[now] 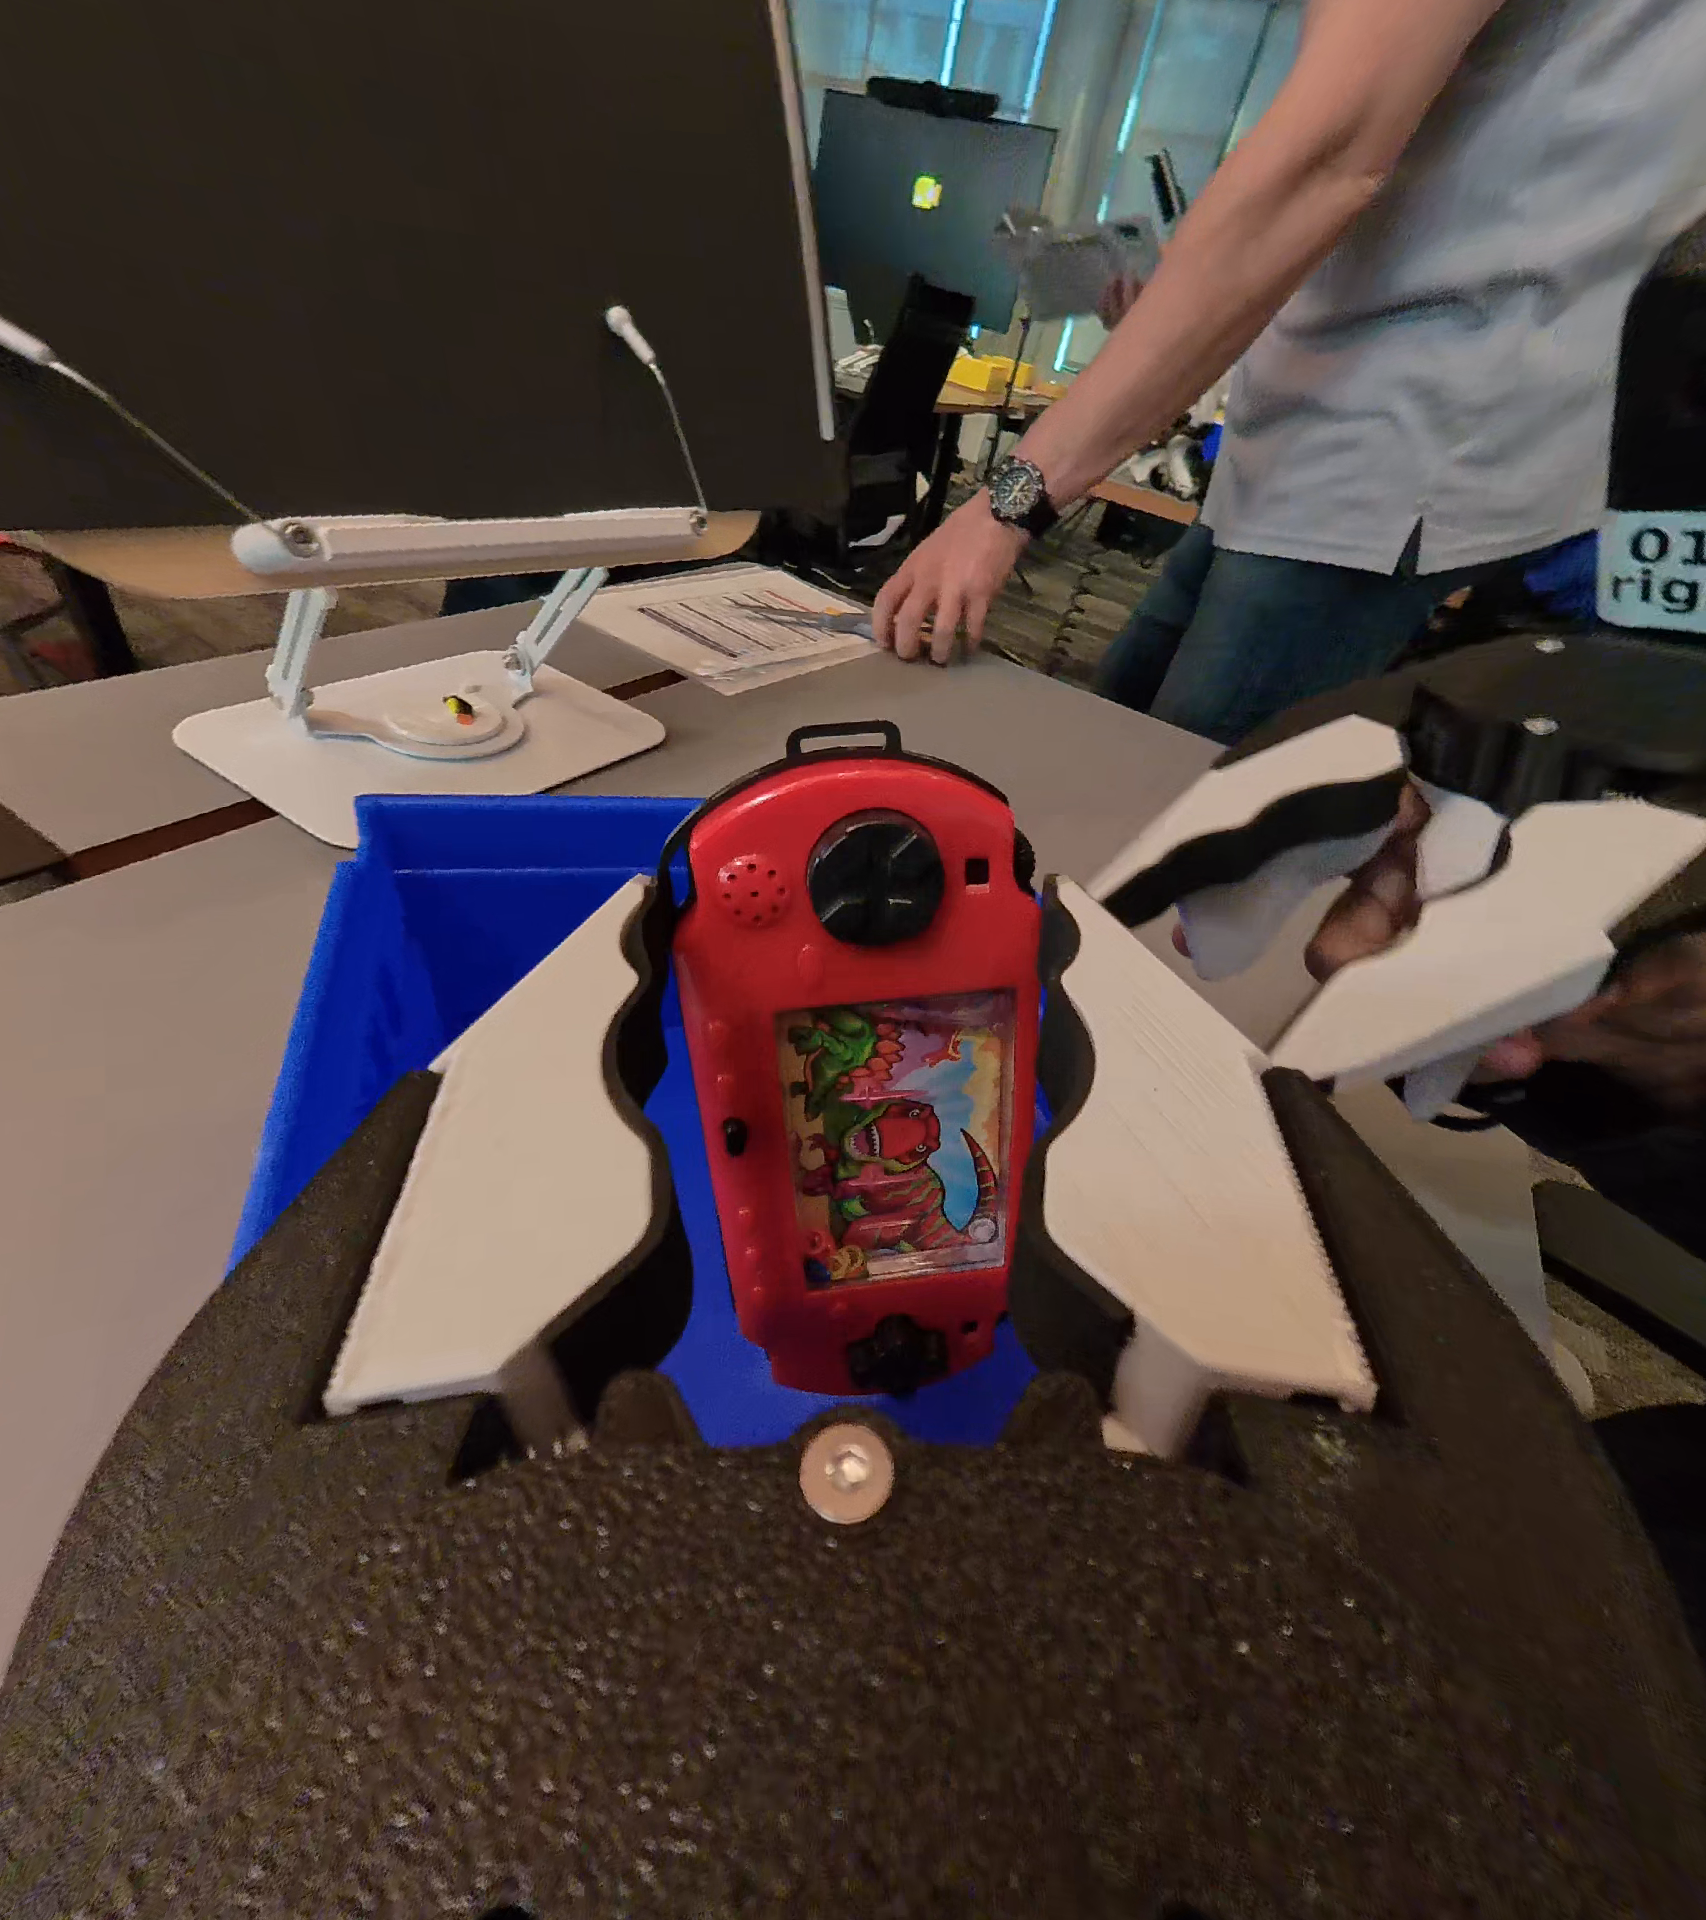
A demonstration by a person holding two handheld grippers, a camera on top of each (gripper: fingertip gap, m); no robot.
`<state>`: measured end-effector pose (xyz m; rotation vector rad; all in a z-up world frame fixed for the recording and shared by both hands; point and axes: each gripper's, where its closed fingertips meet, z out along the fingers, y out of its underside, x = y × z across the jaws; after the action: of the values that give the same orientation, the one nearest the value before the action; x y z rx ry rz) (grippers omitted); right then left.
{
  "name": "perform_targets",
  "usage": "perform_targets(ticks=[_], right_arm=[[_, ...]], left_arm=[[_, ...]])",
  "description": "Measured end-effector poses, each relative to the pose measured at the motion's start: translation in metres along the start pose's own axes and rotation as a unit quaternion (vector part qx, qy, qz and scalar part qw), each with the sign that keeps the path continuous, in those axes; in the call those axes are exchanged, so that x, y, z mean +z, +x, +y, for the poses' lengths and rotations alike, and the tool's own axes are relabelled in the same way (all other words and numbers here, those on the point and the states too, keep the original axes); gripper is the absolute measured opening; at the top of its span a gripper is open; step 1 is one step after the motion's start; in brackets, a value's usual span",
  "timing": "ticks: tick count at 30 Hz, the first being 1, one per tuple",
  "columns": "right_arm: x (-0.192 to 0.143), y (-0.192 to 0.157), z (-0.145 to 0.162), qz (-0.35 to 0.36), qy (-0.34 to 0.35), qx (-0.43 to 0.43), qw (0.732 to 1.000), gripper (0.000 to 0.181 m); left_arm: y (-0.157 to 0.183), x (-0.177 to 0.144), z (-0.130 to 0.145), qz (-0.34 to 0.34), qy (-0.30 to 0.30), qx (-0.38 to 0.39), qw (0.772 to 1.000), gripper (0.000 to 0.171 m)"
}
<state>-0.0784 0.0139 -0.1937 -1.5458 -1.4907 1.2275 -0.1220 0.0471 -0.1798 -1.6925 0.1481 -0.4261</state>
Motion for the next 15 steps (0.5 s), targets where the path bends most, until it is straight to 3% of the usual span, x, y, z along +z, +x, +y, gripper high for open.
perform_targets(ticks=[15], right_arm=[[0.015,0.005,0.044,0.059,-0.120,-0.107,0.985,0.050]], left_arm=[[-0.009,-0.003,-0.001,-0.020,0.003,-0.001,1.000,0.071]])
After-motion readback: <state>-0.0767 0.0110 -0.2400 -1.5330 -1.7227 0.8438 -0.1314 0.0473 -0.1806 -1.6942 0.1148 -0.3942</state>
